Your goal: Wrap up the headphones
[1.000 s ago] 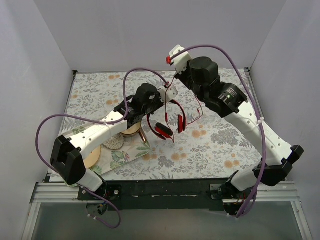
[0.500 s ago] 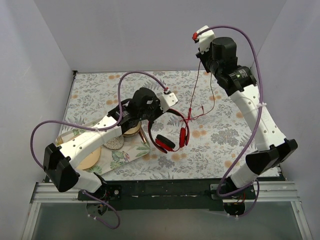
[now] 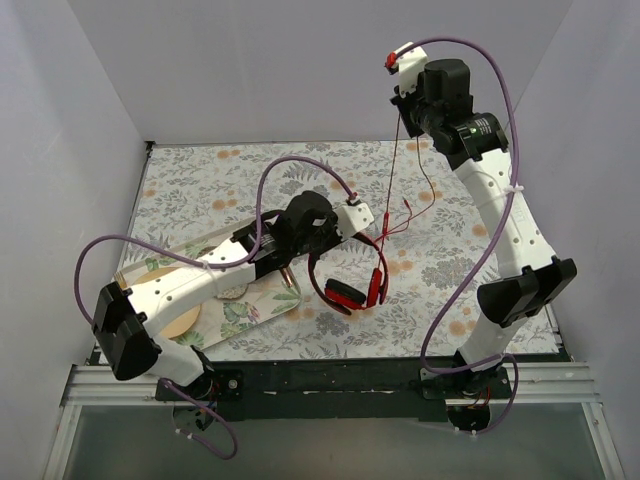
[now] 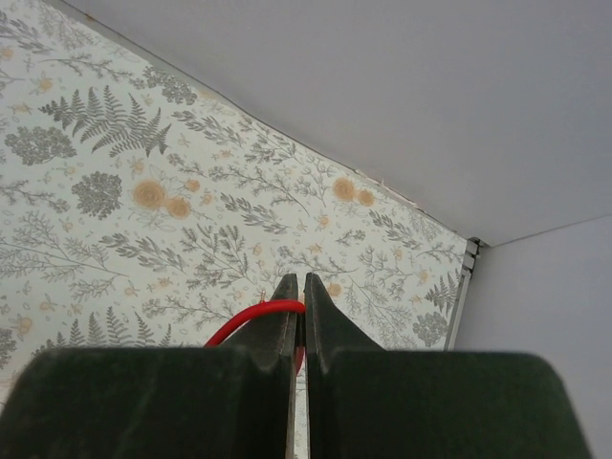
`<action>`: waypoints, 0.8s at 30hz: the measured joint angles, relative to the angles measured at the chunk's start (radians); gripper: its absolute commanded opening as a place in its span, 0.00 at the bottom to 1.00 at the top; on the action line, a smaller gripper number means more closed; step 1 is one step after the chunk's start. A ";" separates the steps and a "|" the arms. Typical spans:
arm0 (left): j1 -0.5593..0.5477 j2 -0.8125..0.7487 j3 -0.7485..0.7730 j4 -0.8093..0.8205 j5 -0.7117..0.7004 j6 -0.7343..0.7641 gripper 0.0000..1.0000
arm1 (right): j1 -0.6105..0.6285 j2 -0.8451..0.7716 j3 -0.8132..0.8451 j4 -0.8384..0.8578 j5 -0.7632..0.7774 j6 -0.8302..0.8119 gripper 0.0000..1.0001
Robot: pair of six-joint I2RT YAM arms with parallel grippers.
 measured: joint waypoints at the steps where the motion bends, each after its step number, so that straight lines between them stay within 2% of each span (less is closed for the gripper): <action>1: 0.000 0.013 0.000 0.000 -0.008 0.000 0.00 | 0.000 -0.002 0.000 0.000 -0.008 0.005 0.01; 7: 0.000 0.072 0.003 -0.011 0.021 -0.025 0.00 | 0.000 -0.054 -0.050 0.017 -0.093 0.055 0.01; 15: 0.000 0.069 0.050 -0.038 0.222 -0.077 0.00 | -0.008 -0.085 -0.101 0.065 -0.142 0.095 0.01; 24: 0.005 0.014 0.068 -0.036 0.357 -0.140 0.00 | -0.119 -0.074 -0.216 0.085 -0.205 0.154 0.01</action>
